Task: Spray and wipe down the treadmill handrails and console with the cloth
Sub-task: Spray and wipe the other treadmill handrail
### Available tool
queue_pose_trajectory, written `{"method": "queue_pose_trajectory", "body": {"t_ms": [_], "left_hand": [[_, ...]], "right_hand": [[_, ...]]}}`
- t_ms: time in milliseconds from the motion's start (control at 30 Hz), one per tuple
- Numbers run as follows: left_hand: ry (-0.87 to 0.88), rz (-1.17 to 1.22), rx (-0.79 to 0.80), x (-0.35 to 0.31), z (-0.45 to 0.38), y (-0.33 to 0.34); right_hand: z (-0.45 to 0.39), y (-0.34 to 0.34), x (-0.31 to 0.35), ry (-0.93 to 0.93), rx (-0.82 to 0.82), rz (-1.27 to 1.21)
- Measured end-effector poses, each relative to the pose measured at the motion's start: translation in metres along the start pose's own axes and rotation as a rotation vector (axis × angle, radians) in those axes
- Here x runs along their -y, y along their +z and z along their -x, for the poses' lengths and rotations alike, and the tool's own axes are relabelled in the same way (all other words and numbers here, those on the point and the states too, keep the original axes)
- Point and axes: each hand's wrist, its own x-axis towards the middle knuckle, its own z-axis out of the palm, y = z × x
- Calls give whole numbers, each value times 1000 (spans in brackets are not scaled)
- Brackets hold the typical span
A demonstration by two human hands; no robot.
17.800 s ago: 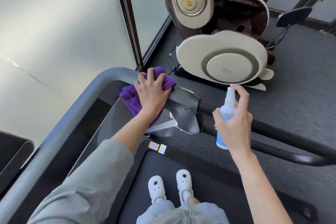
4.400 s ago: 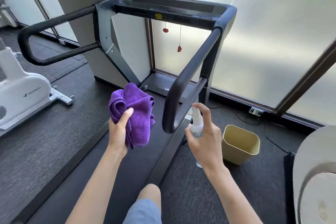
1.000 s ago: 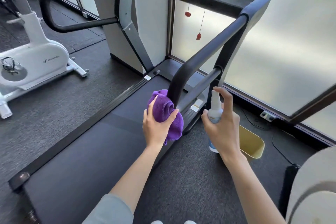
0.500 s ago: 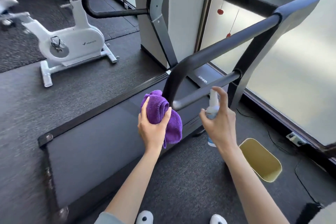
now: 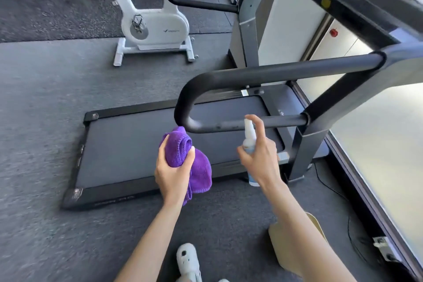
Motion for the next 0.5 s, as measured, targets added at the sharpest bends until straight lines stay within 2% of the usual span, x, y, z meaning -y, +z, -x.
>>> {"method": "queue_pose_trajectory", "body": {"t_ms": [133, 333, 500], "left_hand": [[-1, -10, 3, 3, 3, 13], [14, -13, 13, 10, -4, 14], [36, -14, -14, 12, -4, 17]], "right_hand": [[-11, 10, -2, -45, 88, 58], [-16, 26, -4, -15, 27, -35], [-18, 26, -12, -30, 57, -17]]}}
